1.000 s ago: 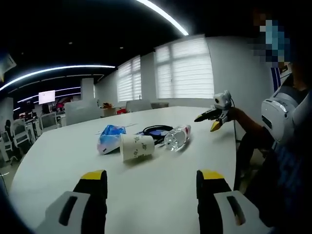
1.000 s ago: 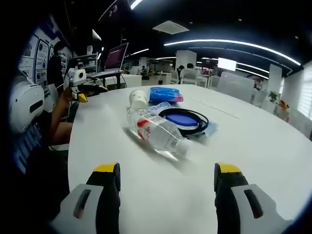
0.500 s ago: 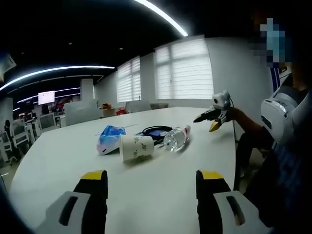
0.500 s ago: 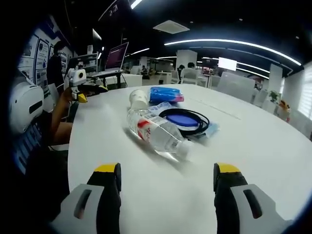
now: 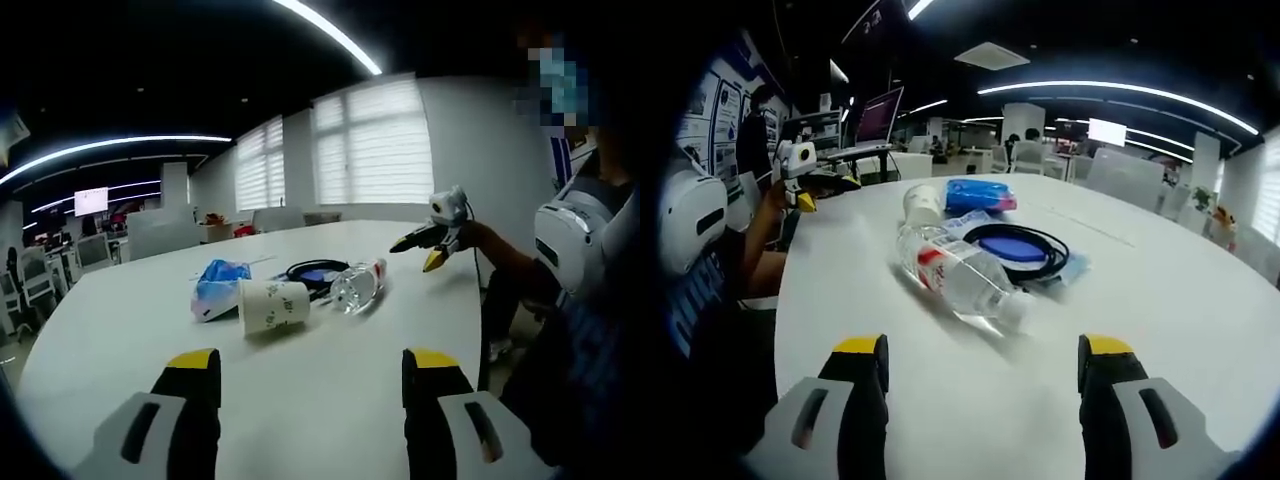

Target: Arrange the tabletop items into an orderly group along one side of the table until the central work area is clear of visible clutter.

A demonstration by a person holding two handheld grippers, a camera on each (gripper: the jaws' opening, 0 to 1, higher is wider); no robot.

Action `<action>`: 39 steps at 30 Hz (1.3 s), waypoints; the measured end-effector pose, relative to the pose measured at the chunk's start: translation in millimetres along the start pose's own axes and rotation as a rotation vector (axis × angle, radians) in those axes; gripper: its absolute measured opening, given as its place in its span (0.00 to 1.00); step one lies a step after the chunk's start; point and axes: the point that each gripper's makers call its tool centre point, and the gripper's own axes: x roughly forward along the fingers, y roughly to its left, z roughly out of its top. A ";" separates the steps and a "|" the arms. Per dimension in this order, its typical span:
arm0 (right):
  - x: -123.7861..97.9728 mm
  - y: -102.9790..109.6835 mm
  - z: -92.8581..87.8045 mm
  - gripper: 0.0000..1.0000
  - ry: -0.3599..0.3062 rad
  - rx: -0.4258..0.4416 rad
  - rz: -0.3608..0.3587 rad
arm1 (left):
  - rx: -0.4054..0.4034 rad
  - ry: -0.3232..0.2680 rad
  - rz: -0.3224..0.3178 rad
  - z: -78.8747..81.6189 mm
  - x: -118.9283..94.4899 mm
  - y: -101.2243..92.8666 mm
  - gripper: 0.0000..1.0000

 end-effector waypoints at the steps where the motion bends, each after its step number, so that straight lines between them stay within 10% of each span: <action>1: 0.5 0.5 0.1 0.73 0.000 -0.001 0.003 | 0.002 0.000 -0.002 0.2 0.7 -0.5 0.73; 39: 10.9 -5.5 7.6 0.58 -0.030 0.008 0.004 | 0.017 0.000 -0.059 2.2 14.2 -14.0 0.65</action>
